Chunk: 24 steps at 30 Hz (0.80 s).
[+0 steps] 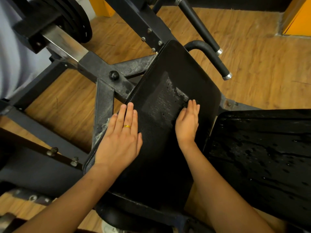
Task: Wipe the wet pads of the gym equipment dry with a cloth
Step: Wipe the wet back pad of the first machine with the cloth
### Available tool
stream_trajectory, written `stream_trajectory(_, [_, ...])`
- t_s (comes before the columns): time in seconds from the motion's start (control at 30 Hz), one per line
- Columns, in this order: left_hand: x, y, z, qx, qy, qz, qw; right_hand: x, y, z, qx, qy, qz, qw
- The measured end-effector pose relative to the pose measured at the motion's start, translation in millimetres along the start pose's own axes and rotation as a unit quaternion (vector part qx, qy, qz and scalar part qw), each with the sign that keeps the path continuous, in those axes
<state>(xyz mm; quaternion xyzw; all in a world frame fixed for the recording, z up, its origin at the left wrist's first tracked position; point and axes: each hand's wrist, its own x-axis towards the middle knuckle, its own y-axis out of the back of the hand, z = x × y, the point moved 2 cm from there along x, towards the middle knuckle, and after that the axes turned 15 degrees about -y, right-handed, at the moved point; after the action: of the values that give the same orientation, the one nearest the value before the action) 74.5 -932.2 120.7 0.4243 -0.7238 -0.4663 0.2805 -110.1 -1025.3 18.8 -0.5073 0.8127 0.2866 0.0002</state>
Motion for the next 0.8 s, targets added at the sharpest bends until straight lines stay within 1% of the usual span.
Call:
stream_trajectory(0.07, [0,1,0,0.0,0.001,0.0,1.0,-15,0,1,0.001,-0.021,-0.003,1.0])
stream_trajectory(0.13, [0,1,0,-0.002,0.002,-0.003,1.0,-45,-3,9,0.005,-0.018,-0.005,1.0])
stream_trajectory(0.23, [0,1,1,-0.001,0.001,0.0,1.0,-109,-9,29,0.012,0.049,-0.007,0.999])
stream_trajectory(0.3, [-1,1,0,0.004,0.001,0.005,1.0,-145,-9,45,0.007,0.081,-0.031,0.996])
stream_trajectory(0.37, [-1,1,1,0.004,0.0,0.007,1.0,-161,-7,56,-0.001,0.104,-0.062,0.993])
stream_trajectory(0.5, [-2,-2,0,0.007,-0.001,0.009,1.0,-150,-5,56,-0.007,0.149,-0.069,0.986])
stream_trajectory(0.6, [-2,-2,0,0.016,0.0,0.016,1.0,-142,-6,58,-0.012,0.201,-0.088,0.975])
stream_trajectory(0.7, [-5,1,-2,0.01,-0.011,0.009,1.0,-131,-1,56,-0.04,0.257,-0.13,0.957])
stream_trajectory(0.8, [-33,0,-5,0.002,-0.057,-0.005,0.998,-113,2,43,-0.075,0.326,-0.163,0.928])
